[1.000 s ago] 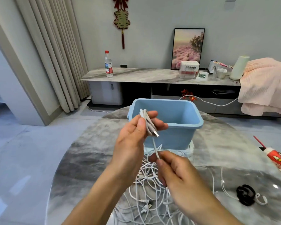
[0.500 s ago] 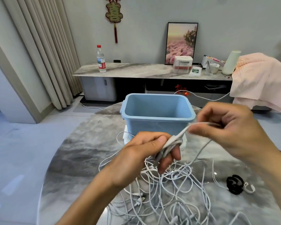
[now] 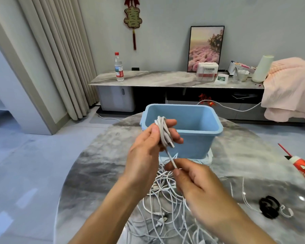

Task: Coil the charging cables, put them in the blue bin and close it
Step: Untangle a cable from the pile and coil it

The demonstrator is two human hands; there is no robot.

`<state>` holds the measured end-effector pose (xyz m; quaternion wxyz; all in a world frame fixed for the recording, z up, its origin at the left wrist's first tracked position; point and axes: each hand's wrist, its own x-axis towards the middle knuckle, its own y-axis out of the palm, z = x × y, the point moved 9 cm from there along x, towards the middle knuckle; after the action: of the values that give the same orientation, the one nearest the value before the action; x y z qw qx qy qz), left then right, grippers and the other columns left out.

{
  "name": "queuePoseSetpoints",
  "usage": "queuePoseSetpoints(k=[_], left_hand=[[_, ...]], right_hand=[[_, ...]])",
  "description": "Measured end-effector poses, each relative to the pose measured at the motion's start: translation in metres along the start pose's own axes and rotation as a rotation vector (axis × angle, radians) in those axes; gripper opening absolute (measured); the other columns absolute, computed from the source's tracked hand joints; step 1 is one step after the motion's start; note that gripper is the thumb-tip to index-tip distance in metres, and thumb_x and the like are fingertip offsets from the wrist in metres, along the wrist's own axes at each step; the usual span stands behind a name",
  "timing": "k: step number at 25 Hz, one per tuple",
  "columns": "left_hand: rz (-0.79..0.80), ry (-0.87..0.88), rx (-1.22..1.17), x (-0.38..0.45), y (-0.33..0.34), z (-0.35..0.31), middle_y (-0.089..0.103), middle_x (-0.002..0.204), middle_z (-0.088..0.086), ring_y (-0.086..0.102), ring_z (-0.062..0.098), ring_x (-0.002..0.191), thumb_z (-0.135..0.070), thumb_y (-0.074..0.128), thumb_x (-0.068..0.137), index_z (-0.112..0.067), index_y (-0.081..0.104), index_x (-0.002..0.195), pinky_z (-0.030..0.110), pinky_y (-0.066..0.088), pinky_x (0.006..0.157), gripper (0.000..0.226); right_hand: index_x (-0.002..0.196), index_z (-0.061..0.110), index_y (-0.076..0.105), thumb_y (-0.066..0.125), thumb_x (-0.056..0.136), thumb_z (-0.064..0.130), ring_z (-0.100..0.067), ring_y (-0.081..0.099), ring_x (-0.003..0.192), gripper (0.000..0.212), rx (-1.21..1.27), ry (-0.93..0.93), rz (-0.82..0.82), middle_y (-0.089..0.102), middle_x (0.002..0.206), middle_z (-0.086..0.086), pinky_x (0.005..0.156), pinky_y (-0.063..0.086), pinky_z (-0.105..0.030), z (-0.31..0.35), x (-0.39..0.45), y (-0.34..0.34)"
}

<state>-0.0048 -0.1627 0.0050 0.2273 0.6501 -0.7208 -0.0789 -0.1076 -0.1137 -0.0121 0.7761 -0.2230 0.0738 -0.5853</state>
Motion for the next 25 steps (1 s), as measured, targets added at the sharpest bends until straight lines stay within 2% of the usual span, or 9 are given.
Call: queuePoseSetpoints(k=[1,5,7,10,14,17,21,23,25], left_hand=[[0.057,-0.007,-0.029,0.000,0.004,-0.003,0.063,0.081,0.006,0.061,0.019,0.078,-0.026,0.038,0.095,-0.003,0.063,0.109,0.032,0.043,0.082,0.037],[0.273,-0.067,-0.176,-0.006,0.013,-0.023,0.050,0.070,0.005,0.047,0.017,0.062,-0.022,0.031,0.098,0.000,0.063,0.095,0.027,0.038,0.069,0.038],[0.337,-0.100,-0.001,-0.013,0.019,-0.017,0.050,0.066,0.006,0.045,0.016,0.059,-0.023,0.034,0.096,-0.001,0.065,0.090,0.026,0.039,0.062,0.039],[0.372,-0.137,0.242,-0.015,0.023,-0.001,0.054,0.067,0.006,0.049,0.019,0.062,-0.028,0.036,0.095,0.000,0.066,0.094,0.030,0.038,0.064,0.041],[0.367,-0.149,0.244,-0.013,0.026,0.002,0.057,0.069,0.006,0.051,0.019,0.064,-0.030,0.039,0.095,0.000,0.068,0.095,0.025,0.043,0.066,0.042],[0.278,-0.095,0.105,-0.010,0.021,-0.005,0.059,0.073,0.008,0.055,0.020,0.067,-0.026,0.040,0.095,0.002,0.067,0.099,0.026,0.047,0.070,0.040],[0.070,-0.033,-0.151,0.000,0.000,-0.011,0.065,0.082,0.008,0.064,0.020,0.076,-0.023,0.046,0.095,0.006,0.062,0.113,0.029,0.049,0.081,0.037],[-0.015,0.029,-0.097,0.004,-0.014,-0.016,0.066,0.084,0.008,0.066,0.020,0.080,-0.024,0.044,0.094,0.005,0.061,0.116,0.030,0.050,0.084,0.040],[-0.037,0.122,0.047,0.007,-0.021,-0.025,0.067,0.085,0.007,0.065,0.020,0.083,-0.023,0.045,0.096,0.002,0.062,0.116,0.030,0.050,0.087,0.036]], right_hand=[[0.096,0.031,0.065,0.050,0.100,0.023,-0.009,0.045,0.051,0.018,-0.016,-0.004,-0.030,0.056,0.057,0.006,0.055,0.039,-0.032,0.007,-0.002,-0.011],[0.090,0.031,0.068,0.050,0.100,0.018,-0.005,0.031,0.044,0.025,-0.015,-0.031,-0.315,0.040,0.048,0.011,0.042,0.024,-0.019,0.004,0.008,-0.090],[0.088,0.030,0.070,0.049,0.101,0.014,-0.007,0.030,0.046,0.029,-0.020,-0.043,-0.455,0.041,0.050,0.011,0.040,0.023,-0.018,-0.004,0.012,-0.123],[0.089,0.023,0.070,0.047,0.102,0.013,-0.006,0.030,0.044,0.028,-0.026,-0.051,-0.534,0.042,0.056,0.005,0.039,0.022,-0.016,-0.012,0.016,-0.143],[0.090,0.021,0.071,0.049,0.102,0.011,-0.003,0.037,0.045,0.026,0.015,-0.053,-0.560,0.044,0.059,0.002,0.043,0.027,-0.010,-0.026,0.022,-0.144],[0.088,0.019,0.071,0.052,0.100,0.011,-0.001,0.035,0.045,0.024,0.079,0.031,-0.451,0.044,0.052,0.010,0.042,0.027,-0.010,-0.045,0.028,-0.111],[0.088,0.019,0.067,0.049,0.102,0.019,-0.004,0.034,0.047,0.022,0.074,0.047,-0.100,0.042,0.048,0.011,0.048,0.028,-0.019,-0.040,0.022,-0.014],[0.093,0.024,0.062,0.044,0.103,0.026,-0.003,0.041,0.052,0.020,-0.044,-0.013,-0.045,0.050,0.054,0.015,0.054,0.032,-0.022,-0.021,0.012,0.008],[0.101,0.027,0.055,0.038,0.103,0.036,-0.004,0.053,0.066,0.020,-0.231,-0.027,0.010,0.059,0.070,0.015,0.065,0.042,-0.028,-0.003,0.000,0.015]])
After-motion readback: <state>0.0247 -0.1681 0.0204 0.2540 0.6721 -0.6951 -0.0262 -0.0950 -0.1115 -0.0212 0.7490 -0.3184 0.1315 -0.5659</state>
